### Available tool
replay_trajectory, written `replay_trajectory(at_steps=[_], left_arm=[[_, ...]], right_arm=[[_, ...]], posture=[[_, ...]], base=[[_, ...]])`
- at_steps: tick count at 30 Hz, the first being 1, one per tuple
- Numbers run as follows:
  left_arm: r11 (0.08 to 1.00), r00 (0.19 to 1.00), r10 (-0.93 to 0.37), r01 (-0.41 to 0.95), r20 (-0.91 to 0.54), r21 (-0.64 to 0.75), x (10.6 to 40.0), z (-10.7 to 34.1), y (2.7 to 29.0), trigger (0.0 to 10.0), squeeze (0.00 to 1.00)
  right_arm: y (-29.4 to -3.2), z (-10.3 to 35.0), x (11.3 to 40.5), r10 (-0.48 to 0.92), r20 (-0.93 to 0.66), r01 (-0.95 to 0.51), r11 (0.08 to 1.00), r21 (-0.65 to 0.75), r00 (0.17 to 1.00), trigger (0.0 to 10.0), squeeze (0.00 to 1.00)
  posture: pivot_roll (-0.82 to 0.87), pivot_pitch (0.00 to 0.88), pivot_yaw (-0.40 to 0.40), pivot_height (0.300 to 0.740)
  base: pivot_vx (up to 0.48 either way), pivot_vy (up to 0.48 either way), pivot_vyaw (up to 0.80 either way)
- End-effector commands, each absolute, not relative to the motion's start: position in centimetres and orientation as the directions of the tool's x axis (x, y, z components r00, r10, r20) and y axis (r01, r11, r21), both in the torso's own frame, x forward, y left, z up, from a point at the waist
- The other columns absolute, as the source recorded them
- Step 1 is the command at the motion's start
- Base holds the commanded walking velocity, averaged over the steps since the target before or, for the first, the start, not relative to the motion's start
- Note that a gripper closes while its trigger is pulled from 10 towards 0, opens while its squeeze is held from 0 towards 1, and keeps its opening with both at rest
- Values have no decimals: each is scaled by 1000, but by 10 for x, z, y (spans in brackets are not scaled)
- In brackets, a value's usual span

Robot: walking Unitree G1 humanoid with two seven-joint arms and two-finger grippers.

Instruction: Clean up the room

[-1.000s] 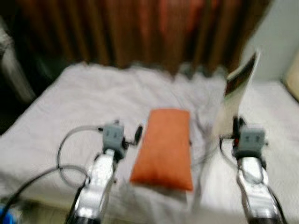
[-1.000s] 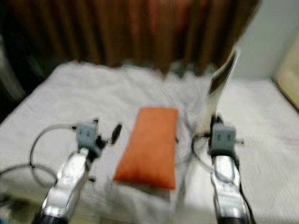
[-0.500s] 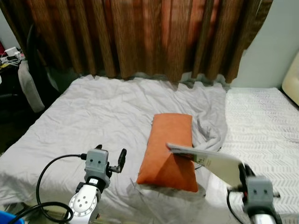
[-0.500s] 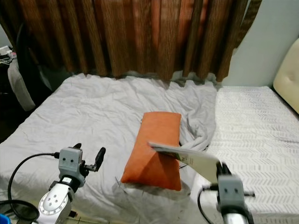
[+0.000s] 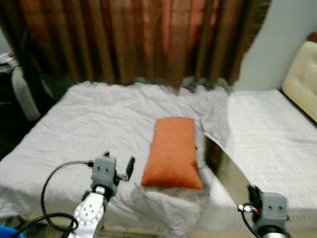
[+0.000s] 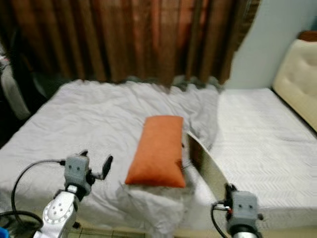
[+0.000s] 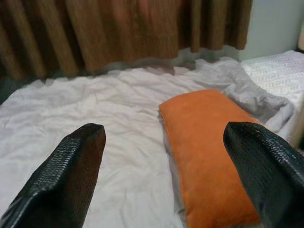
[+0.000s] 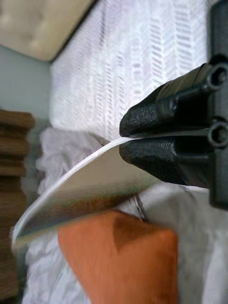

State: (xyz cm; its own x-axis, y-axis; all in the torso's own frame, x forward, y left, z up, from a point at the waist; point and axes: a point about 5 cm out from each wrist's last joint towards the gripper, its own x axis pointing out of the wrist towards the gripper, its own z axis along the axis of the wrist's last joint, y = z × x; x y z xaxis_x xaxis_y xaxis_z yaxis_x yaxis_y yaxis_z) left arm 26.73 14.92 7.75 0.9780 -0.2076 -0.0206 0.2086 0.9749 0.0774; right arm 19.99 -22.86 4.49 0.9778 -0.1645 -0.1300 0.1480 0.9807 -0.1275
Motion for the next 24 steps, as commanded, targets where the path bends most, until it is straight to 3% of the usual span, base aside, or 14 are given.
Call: replay_trajectory(at_steps=[1,15,24], left_arm=[[972,974,-227,227,-2,67,272,81,141,10000,0],[959,961,-277,277,-19,61,277,78,140,10000,0],[962,964,-266,266,-22,60,280,75,145,10000,0]], right_arm=[[-233,56,213,-166,-81,157,982,-108,983,0,0],[-232,59,234,-158,-66,152,985,-86,985,0,0],[-230,60,240,-141,-62,136,988,-70,988,0,0]], posture=[[-82,0,23,740],[-79,12,46,740],[-81,13,48,740]], base=[[0,-454,0],[0,-420,0],[289,-381,0]])
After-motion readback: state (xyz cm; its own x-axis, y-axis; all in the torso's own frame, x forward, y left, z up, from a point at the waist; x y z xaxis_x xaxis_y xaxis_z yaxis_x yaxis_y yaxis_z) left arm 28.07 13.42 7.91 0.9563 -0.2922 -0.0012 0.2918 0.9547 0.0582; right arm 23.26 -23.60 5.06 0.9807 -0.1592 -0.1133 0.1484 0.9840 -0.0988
